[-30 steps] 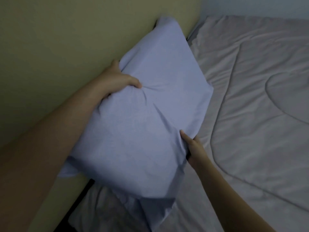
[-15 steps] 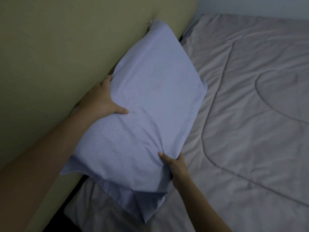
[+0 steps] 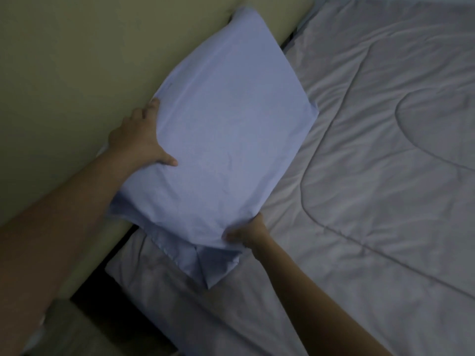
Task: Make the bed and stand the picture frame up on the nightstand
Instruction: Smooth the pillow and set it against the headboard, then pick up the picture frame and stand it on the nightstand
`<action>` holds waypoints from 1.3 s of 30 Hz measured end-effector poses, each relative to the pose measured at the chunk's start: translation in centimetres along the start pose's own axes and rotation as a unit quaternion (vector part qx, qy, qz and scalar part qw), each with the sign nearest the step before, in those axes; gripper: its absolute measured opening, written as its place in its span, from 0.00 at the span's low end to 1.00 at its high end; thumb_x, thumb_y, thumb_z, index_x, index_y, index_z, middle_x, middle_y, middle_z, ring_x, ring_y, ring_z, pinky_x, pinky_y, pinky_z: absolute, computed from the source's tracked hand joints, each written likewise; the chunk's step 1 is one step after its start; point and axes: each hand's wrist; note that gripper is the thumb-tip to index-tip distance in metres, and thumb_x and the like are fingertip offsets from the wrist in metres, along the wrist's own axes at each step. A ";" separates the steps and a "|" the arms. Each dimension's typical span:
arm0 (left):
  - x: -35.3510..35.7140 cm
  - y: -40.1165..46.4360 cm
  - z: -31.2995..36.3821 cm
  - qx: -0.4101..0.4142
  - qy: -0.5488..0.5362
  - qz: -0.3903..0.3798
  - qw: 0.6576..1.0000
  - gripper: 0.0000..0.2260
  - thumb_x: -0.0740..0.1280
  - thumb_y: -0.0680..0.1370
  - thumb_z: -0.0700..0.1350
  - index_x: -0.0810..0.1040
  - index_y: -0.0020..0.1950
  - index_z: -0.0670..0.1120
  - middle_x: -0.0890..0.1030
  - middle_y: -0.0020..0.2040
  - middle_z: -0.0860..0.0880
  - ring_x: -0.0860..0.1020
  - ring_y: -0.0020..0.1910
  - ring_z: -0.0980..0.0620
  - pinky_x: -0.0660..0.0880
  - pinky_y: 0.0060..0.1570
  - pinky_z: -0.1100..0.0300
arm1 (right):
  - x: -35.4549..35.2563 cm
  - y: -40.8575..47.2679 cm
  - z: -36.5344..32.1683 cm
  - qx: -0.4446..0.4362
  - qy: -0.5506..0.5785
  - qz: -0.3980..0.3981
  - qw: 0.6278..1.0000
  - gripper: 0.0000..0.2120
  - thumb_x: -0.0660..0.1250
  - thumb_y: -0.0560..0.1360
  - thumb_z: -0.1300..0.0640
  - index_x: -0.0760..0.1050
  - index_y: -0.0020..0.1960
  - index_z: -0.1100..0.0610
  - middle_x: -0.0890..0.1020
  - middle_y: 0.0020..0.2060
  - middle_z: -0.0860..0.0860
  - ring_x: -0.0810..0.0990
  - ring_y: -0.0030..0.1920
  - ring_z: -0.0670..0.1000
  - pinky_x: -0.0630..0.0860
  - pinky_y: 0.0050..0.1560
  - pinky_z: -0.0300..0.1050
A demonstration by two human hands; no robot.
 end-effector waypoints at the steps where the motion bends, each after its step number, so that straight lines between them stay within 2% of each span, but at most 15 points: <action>1: 0.0 -0.9 -0.1 -0.003 0.012 0.000 1.000 0.61 0.81 0.59 0.57 0.43 0.79 0.53 0.57 0.77 0.40 0.62 0.73 0.38 0.67 0.67 0.40 | -0.2 -0.5 0.1 -0.007 -0.052 0.002 0.999 0.41 0.77 0.66 0.61 0.59 0.73 0.57 0.72 0.67 0.55 0.73 0.66 0.56 0.74 0.61 0.47; 5: 1.0 -6.0 -1.8 -0.005 0.058 0.031 0.998 0.51 0.74 0.68 0.59 0.45 0.80 0.52 0.53 0.79 0.40 0.59 0.75 0.38 0.63 0.70 0.42 | -0.7 -3.4 0.4 -0.051 -0.307 -0.004 0.950 0.34 0.70 0.73 0.48 0.62 0.72 0.62 0.70 0.69 0.59 0.71 0.68 0.58 0.69 0.68 0.50; 7: 2.2 -9.7 -3.7 -0.028 0.042 0.056 0.997 0.46 0.71 0.71 0.58 0.48 0.80 0.50 0.55 0.79 0.40 0.61 0.74 0.37 0.64 0.69 0.42 | -0.8 -4.9 0.7 -0.053 -0.423 0.019 0.904 0.30 0.63 0.75 0.40 0.68 0.69 0.58 0.73 0.66 0.57 0.74 0.66 0.58 0.71 0.67 0.51; 9: 3.7 -13.9 -5.8 -0.068 -0.013 0.072 0.995 0.42 0.70 0.73 0.55 0.51 0.80 0.47 0.61 0.76 0.38 0.66 0.72 0.36 0.68 0.67 0.42 | -0.5 -6.5 1.0 -0.088 -0.542 0.066 0.833 0.29 0.58 0.76 0.37 0.68 0.70 0.55 0.72 0.67 0.56 0.73 0.66 0.58 0.68 0.66 0.52; 11: 5.8 -18.7 -7.8 -0.134 -0.071 0.017 0.988 0.36 0.68 0.76 0.52 0.56 0.78 0.44 0.66 0.74 0.38 0.69 0.70 0.38 0.69 0.65 0.47 | 0.3 -8.0 1.3 -0.144 -0.669 0.073 0.726 0.30 0.54 0.78 0.37 0.64 0.72 0.55 0.67 0.71 0.58 0.68 0.69 0.60 0.62 0.68 0.56; 12: 7.6 -21.2 -9.2 -0.167 -0.099 -0.048 0.980 0.32 0.66 0.77 0.52 0.60 0.77 0.42 0.67 0.74 0.39 0.70 0.70 0.40 0.68 0.66 0.51 | 0.9 -8.7 1.4 -0.173 -0.713 0.065 0.676 0.31 0.53 0.78 0.37 0.63 0.73 0.55 0.64 0.73 0.59 0.66 0.70 0.61 0.60 0.70 0.58; 14: 10.7 -26.7 -11.8 -0.212 -0.160 -0.188 0.946 0.34 0.65 0.77 0.59 0.63 0.76 0.40 0.67 0.75 0.42 0.68 0.72 0.44 0.66 0.68 0.56 | 2.7 -10.0 1.6 -0.229 -0.744 0.015 0.628 0.33 0.54 0.77 0.36 0.62 0.74 0.55 0.63 0.74 0.58 0.64 0.72 0.60 0.60 0.72 0.58; 16: 13.7 -32.2 -14.5 -0.258 -0.183 -0.289 0.904 0.44 0.62 0.72 0.70 0.59 0.78 0.42 0.61 0.78 0.44 0.63 0.76 0.46 0.61 0.75 0.57 | 5.3 -10.8 2.2 -0.265 -0.738 -0.070 0.616 0.33 0.54 0.77 0.36 0.60 0.76 0.54 0.61 0.75 0.56 0.63 0.73 0.59 0.61 0.72 0.58; 18: 15.9 -36.7 -17.3 -0.305 -0.165 -0.315 0.884 0.38 0.61 0.77 0.64 0.55 0.79 0.43 0.55 0.80 0.45 0.58 0.78 0.46 0.58 0.76 0.55 | 8.2 -11.7 3.0 -0.261 -0.745 -0.142 0.598 0.34 0.52 0.78 0.36 0.59 0.76 0.56 0.60 0.75 0.56 0.61 0.74 0.59 0.61 0.71 0.57; 21: 16.9 -41.3 -20.0 -0.327 -0.174 -0.304 0.878 0.33 0.60 0.78 0.62 0.56 0.79 0.49 0.58 0.79 0.45 0.62 0.76 0.44 0.63 0.73 0.52 | 12.6 -12.6 4.6 -0.263 -0.768 -0.188 0.553 0.32 0.51 0.78 0.36 0.62 0.74 0.56 0.65 0.73 0.57 0.64 0.72 0.59 0.61 0.70 0.55; 23: 16.9 -43.8 -21.5 -0.336 -0.180 -0.288 0.879 0.31 0.59 0.80 0.60 0.55 0.79 0.50 0.58 0.79 0.46 0.61 0.76 0.45 0.63 0.74 0.53 | 15.7 -13.2 5.9 -0.264 -0.767 -0.207 0.548 0.31 0.53 0.78 0.37 0.64 0.73 0.56 0.68 0.71 0.57 0.67 0.70 0.59 0.63 0.69 0.56; 27: 18.1 -48.2 -25.3 -0.394 -0.188 -0.282 0.854 0.32 0.59 0.80 0.59 0.54 0.79 0.46 0.58 0.79 0.44 0.62 0.76 0.45 0.64 0.73 0.53 | 22.6 -14.9 8.7 -0.255 -0.779 -0.248 0.516 0.30 0.54 0.78 0.37 0.67 0.70 0.57 0.70 0.69 0.57 0.68 0.70 0.59 0.66 0.67 0.55; 33: 19.3 -52.1 -30.1 -0.394 -0.199 -0.270 0.856 0.29 0.58 0.81 0.57 0.57 0.78 0.46 0.64 0.76 0.43 0.67 0.73 0.45 0.67 0.69 0.54 | 32.8 -16.9 13.0 -0.279 -0.807 -0.277 0.441 0.31 0.52 0.78 0.36 0.66 0.71 0.57 0.70 0.68 0.56 0.69 0.68 0.59 0.69 0.65 0.54; 36: 20.4 -52.6 -32.7 -0.392 -0.211 -0.257 0.858 0.27 0.59 0.80 0.58 0.64 0.75 0.45 0.72 0.70 0.43 0.73 0.66 0.45 0.73 0.64 0.51 | 37.0 -17.6 14.6 -0.276 -0.804 -0.279 0.447 0.29 0.53 0.78 0.37 0.68 0.69 0.57 0.73 0.65 0.57 0.71 0.65 0.59 0.69 0.60 0.53; 39: 22.0 -52.5 -34.5 -0.395 -0.221 -0.238 0.859 0.26 0.60 0.80 0.58 0.67 0.73 0.45 0.75 0.67 0.43 0.76 0.62 0.45 0.76 0.60 0.50 | 40.1 -16.9 15.8 -0.250 -0.783 -0.274 0.499 0.28 0.53 0.78 0.38 0.70 0.65 0.58 0.74 0.62 0.57 0.73 0.62 0.59 0.70 0.57 0.51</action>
Point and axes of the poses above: each hand's wrist, its own y-axis towards the middle knuckle, its own x-axis out of the palm, z = x × y
